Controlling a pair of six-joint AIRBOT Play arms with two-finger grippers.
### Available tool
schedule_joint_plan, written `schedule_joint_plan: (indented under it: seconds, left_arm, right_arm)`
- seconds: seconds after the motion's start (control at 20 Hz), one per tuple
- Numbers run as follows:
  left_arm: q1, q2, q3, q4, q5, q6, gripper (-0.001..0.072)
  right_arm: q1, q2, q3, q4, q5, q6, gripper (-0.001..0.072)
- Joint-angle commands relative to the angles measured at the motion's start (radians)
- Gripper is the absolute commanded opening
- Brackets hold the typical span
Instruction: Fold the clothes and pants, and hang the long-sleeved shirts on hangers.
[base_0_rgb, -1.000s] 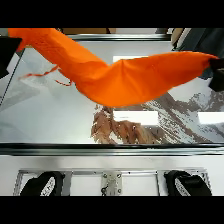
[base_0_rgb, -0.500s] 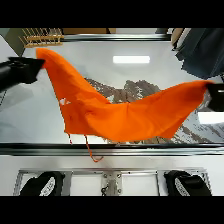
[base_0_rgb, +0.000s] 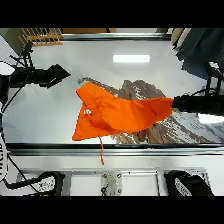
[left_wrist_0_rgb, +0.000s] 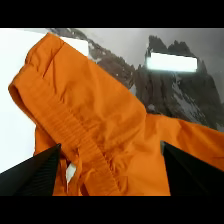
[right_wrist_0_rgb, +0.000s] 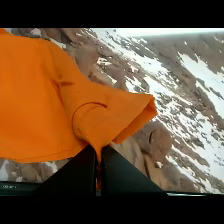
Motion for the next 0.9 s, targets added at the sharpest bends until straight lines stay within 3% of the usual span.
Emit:
schedule_joint_plan:
  seconds: [0.0, 0.15, 0.35, 0.65, 0.8, 0.85]
  left_arm:
    - [-0.010, 0.024, -0.103, 0.002, -0.082, -0.024, 0.0676]
    - [-0.112, 0.133, -0.396, 0.001, -0.007, -0.024, 0.0676]
    - [-0.295, 0.151, -0.671, -0.011, 0.261, -0.030, 0.0676]
    - [-0.396, -0.050, -0.573, -0.143, 0.295, -0.026, 0.0676]
    - [-0.441, -0.104, -0.497, -0.137, 0.269, -0.026, 0.0676]
    - [-0.452, -0.114, -0.483, -0.137, 0.264, -0.029, 0.0623]
  right_arm:
    - [0.001, -0.023, -0.012, 0.002, -0.023, 0.007, 0.0006]
    - [0.001, -0.022, -0.012, 0.002, -0.023, 0.008, 0.0006]
    - [0.001, -0.023, -0.012, 0.002, -0.023, 0.008, 0.0006]
    - [0.001, -0.022, -0.012, 0.002, -0.023, 0.007, 0.0006]
    - [0.001, -0.022, -0.012, 0.002, -0.023, 0.007, 0.0006]
    - [0.001, -0.022, -0.012, 0.001, -0.023, 0.007, 0.0006]
